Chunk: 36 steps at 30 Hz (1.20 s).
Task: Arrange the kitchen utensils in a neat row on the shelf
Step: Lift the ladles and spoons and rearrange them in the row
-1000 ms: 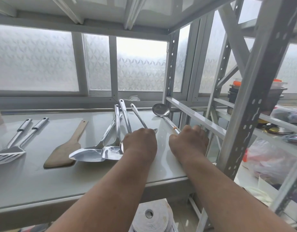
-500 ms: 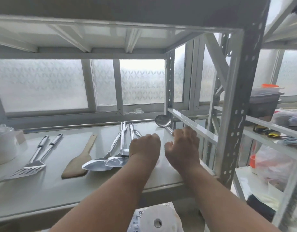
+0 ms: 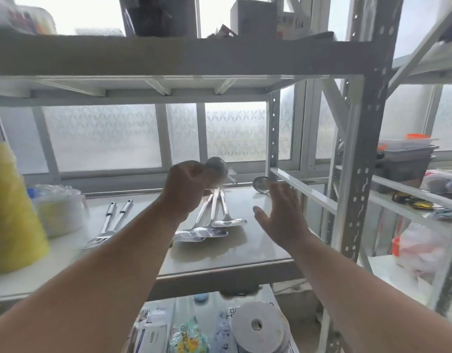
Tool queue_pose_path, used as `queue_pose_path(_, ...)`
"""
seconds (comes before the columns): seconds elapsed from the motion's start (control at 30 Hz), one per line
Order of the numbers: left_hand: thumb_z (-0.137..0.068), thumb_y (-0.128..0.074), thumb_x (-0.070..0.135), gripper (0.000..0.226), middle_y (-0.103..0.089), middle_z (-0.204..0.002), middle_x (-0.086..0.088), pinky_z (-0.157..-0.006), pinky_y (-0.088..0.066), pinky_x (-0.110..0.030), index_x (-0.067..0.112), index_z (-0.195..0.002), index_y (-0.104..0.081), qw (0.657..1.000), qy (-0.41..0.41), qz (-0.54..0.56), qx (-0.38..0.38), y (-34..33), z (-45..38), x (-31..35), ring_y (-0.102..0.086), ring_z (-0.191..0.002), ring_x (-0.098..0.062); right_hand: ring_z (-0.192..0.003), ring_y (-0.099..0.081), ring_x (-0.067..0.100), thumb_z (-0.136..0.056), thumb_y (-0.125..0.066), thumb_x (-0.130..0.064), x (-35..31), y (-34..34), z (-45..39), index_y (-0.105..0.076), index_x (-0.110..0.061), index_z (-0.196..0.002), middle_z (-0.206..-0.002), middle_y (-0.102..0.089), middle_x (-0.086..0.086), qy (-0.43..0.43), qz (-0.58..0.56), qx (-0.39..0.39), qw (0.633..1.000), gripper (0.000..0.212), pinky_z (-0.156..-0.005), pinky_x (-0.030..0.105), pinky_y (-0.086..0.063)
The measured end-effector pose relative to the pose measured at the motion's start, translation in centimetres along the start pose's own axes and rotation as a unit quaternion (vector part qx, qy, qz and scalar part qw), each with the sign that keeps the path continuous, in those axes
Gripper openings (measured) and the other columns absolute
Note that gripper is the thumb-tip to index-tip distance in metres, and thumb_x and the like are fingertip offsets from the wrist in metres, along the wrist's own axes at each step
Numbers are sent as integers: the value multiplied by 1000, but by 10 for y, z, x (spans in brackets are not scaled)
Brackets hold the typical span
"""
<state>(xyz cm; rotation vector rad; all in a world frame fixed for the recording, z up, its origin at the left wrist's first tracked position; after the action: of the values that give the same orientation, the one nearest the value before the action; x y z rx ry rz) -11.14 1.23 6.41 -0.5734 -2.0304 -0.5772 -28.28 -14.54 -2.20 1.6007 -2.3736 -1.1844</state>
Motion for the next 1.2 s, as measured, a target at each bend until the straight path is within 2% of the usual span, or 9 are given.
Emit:
queue_pose_path(0.13,-96,-78,19,12,-82,-93,-13,-67,-60,-31,7,-95,-78,985,74,157,-23,26,11,25,-78,-85,-25,-129,-44,25,-85,-75,-38,-26,13,-10,-41,-24,-144,-135,-50,3,16,-9,-5,1000,70,-110,44,-39)
queue_pose_path(0.23,-92,-78,15,21,-79,-97,-16,-74,-50,-34,10,-73,-85,968,92,233,-33,44,22,42,-70,-87,-28,-118,-57,25,-89,-73,-28,-40,17,-12,-55,-28,-131,-124,-60,1,24,-9,17,1000,45,-94,40,-51)
queue_pose_path(0.3,-87,-81,17,21,-80,-99,-12,-75,-49,-30,17,-66,-86,961,99,253,-52,51,25,48,-71,-91,-24,-108,-63,26,-92,-69,-25,-43,19,-11,-64,-27,-116,-112,-65,-2,16,27,50,998,25,-79,37,-53)
queue_pose_path(0.47,-98,-71,16,34,-83,-97,-8,-62,-54,-21,20,-67,-86,952,120,279,-49,66,29,49,-77,-85,-17,-103,-60,25,-88,-73,-37,-55,25,-1,-51,-25,-113,-111,-59,-2,-30,43,88,995,35,-69,38,-46)
queue_pose_path(0.57,-105,-63,17,45,-83,-97,-8,-53,-50,-17,18,-66,-86,944,121,301,-69,69,30,48,-75,-85,-17,-97,-64,26,-93,-68,-34,-52,23,1,-58,-26,-110,-108,-63,-3,-15,61,78,995,22,-67,37,-50)
queue_pose_path(0.7,-104,-66,29,45,-81,-86,-5,-60,-55,-21,14,-66,-85,942,129,304,-62,64,28,49,-75,-81,-17,-84,-68,31,-98,-61,-34,-47,22,7,-73,-26,-109,-87,-73,4,-5,77,43,996,18,-67,34,-49)
queue_pose_path(0.8,-101,-69,41,38,-81,-88,-11,-67,-64,-29,7,-87,-79,944,113,309,-38,50,24,54,-80,-80,-23,-71,-70,25,-98,-61,-37,-44,18,18,-75,-23,-95,-75,-74,0,-30,-41,-6,999,20,-68,35,-54)
queue_pose_path(1.0,-95,-76,43,48,-79,-92,-17,-75,-65,-42,-4,-104,-75,984,106,26,-137,-21,31,21,-77,-73,-24,-50,-48,18,-101,-59,-22,-41,28,37,-74,-15,-89,-59,-59,3,-191,-356,-115,907,21,-48,29,-40)
queue_pose_path(1.2,-96,-78,33,22,-82,-93,-11,-74,-64,-33,11,-94,-80,966,131,33,-220,-86,42,-17,-79,-88,-19,-42,-33,13,-103,-59,-27,-22,30,42,-66,-2,-93,-58,-44,5,-269,-490,-170,811,28,-41,22,-27)
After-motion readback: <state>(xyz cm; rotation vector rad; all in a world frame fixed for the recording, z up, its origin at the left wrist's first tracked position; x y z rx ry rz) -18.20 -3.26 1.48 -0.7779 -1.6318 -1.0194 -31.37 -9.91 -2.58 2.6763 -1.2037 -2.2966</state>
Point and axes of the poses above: each hand's wrist, its own z-axis away from the middle knuckle, its own y-axis out of the back of the hand, x = y × z, the point moved 1 cm from there along -z, towards the middle knuckle
